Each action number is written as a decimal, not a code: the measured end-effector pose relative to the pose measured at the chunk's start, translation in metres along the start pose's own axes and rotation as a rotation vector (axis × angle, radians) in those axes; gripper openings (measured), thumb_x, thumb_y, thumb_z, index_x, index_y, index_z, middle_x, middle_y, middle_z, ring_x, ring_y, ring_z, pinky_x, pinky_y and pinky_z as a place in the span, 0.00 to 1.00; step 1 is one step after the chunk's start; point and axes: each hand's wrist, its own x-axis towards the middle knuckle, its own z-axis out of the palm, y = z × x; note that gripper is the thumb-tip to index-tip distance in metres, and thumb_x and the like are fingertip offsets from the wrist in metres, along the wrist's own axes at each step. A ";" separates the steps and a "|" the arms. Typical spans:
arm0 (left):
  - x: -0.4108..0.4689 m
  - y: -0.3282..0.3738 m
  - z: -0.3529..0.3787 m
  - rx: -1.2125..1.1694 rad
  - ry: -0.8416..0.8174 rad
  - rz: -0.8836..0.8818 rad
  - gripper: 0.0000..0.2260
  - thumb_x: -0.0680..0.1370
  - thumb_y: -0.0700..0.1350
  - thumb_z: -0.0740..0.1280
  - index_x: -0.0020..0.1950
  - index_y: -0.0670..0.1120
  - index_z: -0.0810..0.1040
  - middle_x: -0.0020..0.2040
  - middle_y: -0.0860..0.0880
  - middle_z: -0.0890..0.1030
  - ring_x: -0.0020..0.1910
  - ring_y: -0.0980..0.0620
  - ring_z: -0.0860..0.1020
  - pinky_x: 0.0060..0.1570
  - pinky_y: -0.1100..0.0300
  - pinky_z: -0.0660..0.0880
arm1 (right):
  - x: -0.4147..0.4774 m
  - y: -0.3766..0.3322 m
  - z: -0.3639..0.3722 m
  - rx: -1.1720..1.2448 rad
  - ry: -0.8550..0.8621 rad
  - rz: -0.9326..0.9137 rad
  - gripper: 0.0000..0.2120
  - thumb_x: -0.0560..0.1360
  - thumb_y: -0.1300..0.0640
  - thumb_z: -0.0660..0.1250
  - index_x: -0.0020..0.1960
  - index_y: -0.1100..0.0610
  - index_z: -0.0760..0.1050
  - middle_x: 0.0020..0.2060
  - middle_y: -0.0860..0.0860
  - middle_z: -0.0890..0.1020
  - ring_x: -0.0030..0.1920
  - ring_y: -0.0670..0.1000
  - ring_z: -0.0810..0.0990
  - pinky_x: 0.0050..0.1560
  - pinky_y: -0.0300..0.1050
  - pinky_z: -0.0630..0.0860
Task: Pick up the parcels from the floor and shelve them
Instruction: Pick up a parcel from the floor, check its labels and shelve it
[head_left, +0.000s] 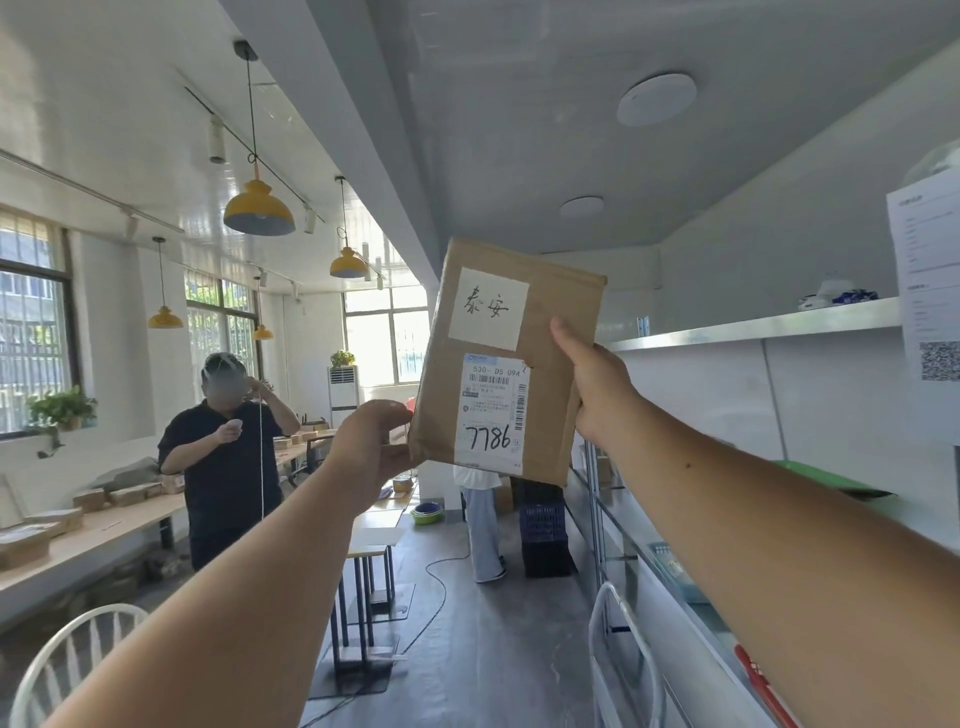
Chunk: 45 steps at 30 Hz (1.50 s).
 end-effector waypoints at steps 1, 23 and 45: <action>0.000 -0.002 0.000 0.044 -0.015 0.003 0.12 0.85 0.45 0.63 0.64 0.39 0.75 0.69 0.37 0.79 0.54 0.31 0.84 0.63 0.32 0.78 | -0.001 0.000 0.002 -0.024 -0.043 0.037 0.34 0.67 0.34 0.80 0.68 0.49 0.80 0.60 0.51 0.88 0.57 0.56 0.88 0.60 0.59 0.83; 0.021 0.003 0.009 0.088 -0.110 0.012 0.32 0.67 0.73 0.71 0.64 0.56 0.84 0.60 0.44 0.88 0.59 0.36 0.85 0.63 0.32 0.78 | 0.002 0.004 -0.008 -0.193 -0.094 0.264 0.37 0.71 0.23 0.67 0.67 0.48 0.82 0.61 0.51 0.85 0.60 0.57 0.82 0.48 0.56 0.78; 0.008 0.006 0.042 -0.177 -0.248 0.110 0.24 0.83 0.63 0.58 0.64 0.50 0.85 0.55 0.45 0.89 0.49 0.41 0.88 0.60 0.41 0.80 | 0.011 -0.005 0.004 -0.042 0.067 -0.091 0.19 0.77 0.36 0.68 0.44 0.51 0.87 0.44 0.56 0.88 0.50 0.62 0.87 0.55 0.56 0.83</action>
